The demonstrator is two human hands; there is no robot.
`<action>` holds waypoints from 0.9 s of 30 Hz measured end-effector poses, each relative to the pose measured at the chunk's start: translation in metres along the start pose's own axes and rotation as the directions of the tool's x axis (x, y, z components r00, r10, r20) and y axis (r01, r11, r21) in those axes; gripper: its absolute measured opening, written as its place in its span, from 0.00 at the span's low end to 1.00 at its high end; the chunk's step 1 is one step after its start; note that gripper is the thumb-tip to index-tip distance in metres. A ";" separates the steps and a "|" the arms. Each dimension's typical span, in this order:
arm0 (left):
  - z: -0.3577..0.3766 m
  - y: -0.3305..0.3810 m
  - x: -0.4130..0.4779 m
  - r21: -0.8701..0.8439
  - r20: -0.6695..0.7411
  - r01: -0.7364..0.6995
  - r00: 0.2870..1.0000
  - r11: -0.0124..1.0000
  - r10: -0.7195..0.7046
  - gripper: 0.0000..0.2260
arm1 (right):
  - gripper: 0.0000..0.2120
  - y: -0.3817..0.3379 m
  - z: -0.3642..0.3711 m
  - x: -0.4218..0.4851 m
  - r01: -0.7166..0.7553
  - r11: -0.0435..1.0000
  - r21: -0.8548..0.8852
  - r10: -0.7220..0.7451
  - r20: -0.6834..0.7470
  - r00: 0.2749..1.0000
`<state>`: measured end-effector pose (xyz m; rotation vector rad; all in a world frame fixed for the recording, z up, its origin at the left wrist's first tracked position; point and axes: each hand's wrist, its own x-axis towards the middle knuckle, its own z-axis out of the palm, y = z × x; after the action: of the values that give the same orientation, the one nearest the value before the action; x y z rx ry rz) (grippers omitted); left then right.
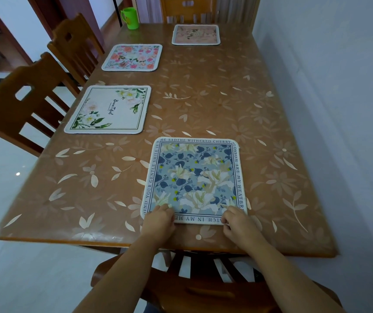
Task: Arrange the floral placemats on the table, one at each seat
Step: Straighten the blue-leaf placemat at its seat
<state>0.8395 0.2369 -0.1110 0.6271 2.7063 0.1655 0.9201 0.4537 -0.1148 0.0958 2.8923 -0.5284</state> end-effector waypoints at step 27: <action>0.005 -0.003 0.001 -0.055 -0.013 0.013 1.000 0.998 -0.014 0.09 | 0.03 0.002 0.002 0.000 0.022 1.000 0.018 -0.021 -0.021 1.000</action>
<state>0.8395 0.2351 -0.1165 0.5930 2.7086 0.2410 0.9212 0.4549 -0.1174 0.0736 2.9128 -0.5604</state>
